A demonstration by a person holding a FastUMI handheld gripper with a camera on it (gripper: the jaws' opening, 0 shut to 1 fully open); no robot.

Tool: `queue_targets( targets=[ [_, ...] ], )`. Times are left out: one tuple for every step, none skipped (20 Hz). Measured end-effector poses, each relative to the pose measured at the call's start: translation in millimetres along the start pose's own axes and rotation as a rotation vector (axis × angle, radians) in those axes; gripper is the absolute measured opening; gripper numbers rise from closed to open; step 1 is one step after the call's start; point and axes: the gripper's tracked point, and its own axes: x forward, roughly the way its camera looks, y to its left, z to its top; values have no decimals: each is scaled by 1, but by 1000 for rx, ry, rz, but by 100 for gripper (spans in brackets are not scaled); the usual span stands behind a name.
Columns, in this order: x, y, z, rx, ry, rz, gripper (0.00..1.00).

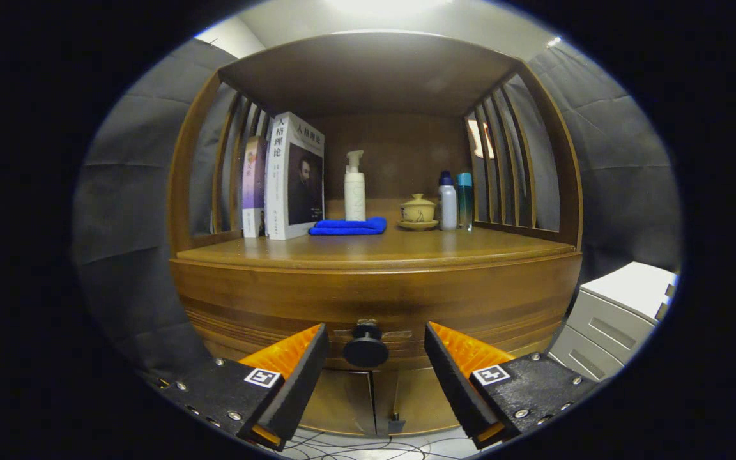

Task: Pull open the drawer, take out the items inside it, and place them on the countertop above the cabinet.

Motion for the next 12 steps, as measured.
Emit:
queue_targets(
  targets=[
    [2, 0, -3, 3, 9, -2, 92],
    [9, 0, -7, 5, 18, 2, 86],
    [17, 3, -8, 2, 20, 7, 83],
    [21, 4, -7, -6, 12, 15, 79],
    [24, 6, -4, -18, 3, 23, 77],
    [25, 8, -3, -31, -5, 32, 73],
    [27, 10, -3, -47, -4, 37, 68],
    [28, 10, -7, -58, 5, 42, 64],
    [31, 12, -9, -56, 13, 46, 59],
    [32, 14, -13, -47, 28, 51, 55],
    [32, 14, -15, -48, 34, 43, 55],
    [34, 13, -18, -47, 45, 39, 55]
  ],
)
